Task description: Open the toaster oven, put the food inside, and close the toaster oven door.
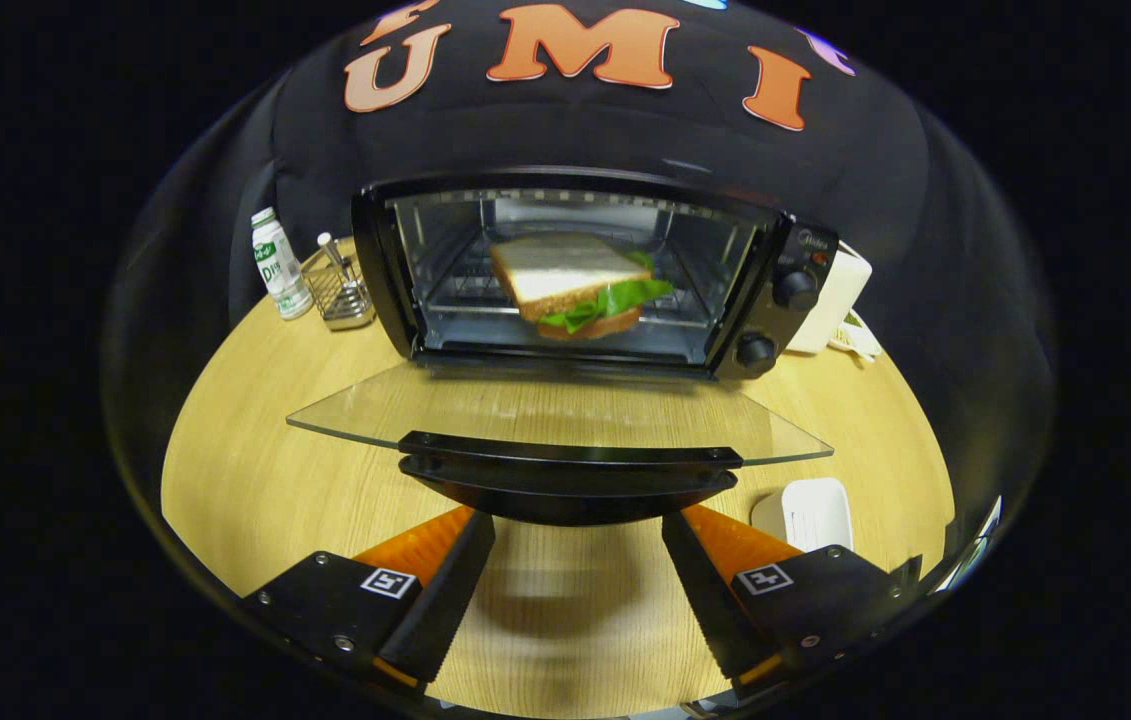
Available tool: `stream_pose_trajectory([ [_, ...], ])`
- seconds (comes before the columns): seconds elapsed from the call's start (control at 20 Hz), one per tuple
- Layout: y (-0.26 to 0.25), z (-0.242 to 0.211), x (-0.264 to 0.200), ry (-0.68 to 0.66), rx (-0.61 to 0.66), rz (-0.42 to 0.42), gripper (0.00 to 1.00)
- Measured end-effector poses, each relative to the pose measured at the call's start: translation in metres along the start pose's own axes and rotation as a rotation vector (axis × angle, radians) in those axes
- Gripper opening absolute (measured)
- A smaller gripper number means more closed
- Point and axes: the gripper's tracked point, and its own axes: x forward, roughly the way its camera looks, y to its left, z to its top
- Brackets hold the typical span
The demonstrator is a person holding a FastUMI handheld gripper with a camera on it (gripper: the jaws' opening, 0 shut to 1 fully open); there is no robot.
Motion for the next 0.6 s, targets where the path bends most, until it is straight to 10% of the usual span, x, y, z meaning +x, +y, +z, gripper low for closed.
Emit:
stream_pose_trajectory([
  [0.6,-0.012,0.13,0.016,-0.228,0.037,-0.046,1.0],
])
